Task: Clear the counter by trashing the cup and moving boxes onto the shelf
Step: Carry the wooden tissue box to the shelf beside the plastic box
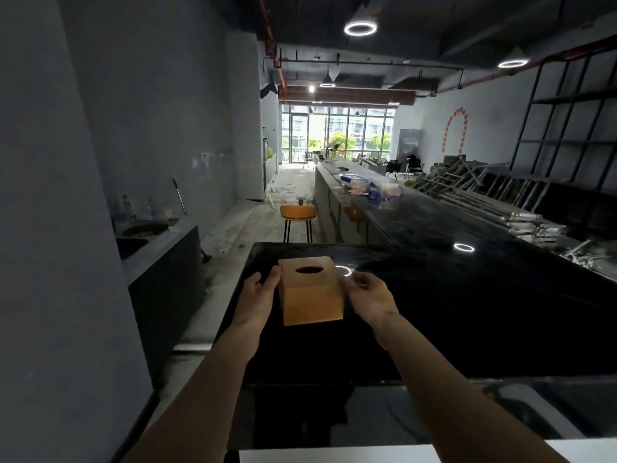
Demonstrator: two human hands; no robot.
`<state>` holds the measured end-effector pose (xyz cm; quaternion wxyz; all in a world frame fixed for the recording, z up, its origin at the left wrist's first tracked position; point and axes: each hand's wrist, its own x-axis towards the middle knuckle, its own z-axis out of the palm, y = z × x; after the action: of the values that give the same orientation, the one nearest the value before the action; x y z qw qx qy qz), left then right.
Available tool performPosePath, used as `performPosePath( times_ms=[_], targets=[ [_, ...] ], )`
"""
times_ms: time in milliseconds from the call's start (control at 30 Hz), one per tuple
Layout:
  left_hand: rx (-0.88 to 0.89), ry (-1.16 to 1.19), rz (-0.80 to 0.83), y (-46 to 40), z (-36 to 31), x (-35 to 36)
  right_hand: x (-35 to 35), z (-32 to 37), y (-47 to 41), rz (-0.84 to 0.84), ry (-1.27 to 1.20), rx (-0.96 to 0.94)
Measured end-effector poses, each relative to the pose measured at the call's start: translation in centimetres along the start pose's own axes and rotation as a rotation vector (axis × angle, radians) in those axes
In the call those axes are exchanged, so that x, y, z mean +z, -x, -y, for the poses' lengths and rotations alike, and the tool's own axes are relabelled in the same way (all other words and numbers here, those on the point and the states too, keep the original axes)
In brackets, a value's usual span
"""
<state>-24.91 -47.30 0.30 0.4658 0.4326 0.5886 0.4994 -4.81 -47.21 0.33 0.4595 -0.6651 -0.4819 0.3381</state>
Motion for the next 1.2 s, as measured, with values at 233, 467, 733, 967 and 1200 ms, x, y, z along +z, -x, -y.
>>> performPosePath(
  times_ms=[233, 467, 733, 967, 1200],
  targets=[
    [-0.071, -0.02, 0.094, -4.0, 0.8, 2.3, 2.3, -1.5, -4.6, 0.126, -0.096, 0.059],
    [-0.053, -0.044, -0.009, -0.1, 0.6, 2.4, 1.1, -1.3, -3.5, 0.183, -0.106, 0.004],
    [0.009, 0.051, -0.282, 8.5, 0.9, -3.8, 4.1, 2.4, 3.8, 0.349, -0.07, -0.122],
    [-0.004, 0.15, -0.59, 20.2, 3.2, -16.4, 12.5, 6.0, 17.3, 0.643, -0.036, -0.245],
    [0.025, 0.209, -0.919, 38.6, 7.6, -31.2, 22.0, 8.5, 37.9, 0.961, -0.024, -0.339]
  ],
)
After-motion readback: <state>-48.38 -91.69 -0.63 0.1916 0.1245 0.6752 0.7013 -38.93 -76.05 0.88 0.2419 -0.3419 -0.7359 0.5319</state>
